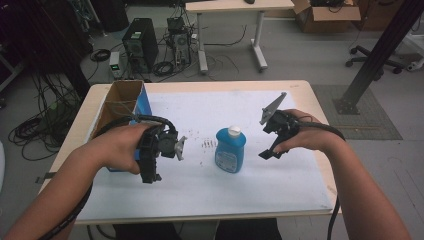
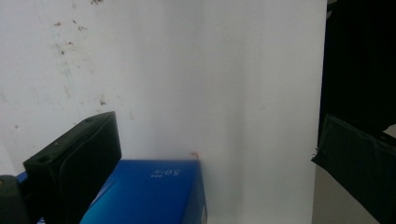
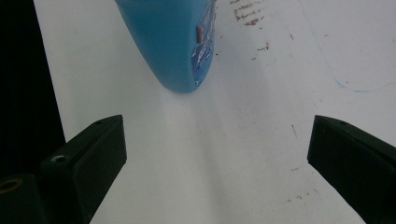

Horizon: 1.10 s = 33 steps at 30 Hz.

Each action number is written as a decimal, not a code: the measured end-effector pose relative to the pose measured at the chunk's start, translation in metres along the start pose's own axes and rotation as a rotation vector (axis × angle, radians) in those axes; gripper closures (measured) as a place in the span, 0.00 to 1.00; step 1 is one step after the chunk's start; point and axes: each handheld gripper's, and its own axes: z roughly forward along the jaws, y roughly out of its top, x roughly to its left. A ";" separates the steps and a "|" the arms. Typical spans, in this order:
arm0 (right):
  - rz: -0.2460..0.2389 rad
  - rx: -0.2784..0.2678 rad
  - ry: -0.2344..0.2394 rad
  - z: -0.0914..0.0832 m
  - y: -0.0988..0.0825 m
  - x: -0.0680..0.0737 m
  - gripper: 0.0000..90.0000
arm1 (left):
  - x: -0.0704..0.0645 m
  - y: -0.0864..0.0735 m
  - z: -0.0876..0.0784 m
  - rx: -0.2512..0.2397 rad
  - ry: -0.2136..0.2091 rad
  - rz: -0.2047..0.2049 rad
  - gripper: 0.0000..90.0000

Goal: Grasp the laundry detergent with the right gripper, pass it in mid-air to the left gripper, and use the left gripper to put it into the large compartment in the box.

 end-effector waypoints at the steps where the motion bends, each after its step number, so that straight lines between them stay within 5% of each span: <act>1: 0.013 -0.029 -0.005 0.004 -0.004 0.002 0.05 | 0.000 0.000 0.000 -0.002 0.004 0.002 0.00; 5: 0.033 -0.098 0.001 0.011 -0.011 0.005 0.04 | 0.000 0.001 -0.002 -0.013 0.004 0.001 0.00; 17: 0.093 -0.188 -0.009 0.048 -0.024 0.014 0.03 | 0.003 0.005 0.000 -0.002 -0.003 0.005 0.00; 33: 0.142 -0.317 -0.036 0.072 -0.031 0.021 0.02 | 0.002 0.008 0.001 0.005 -0.011 0.011 0.00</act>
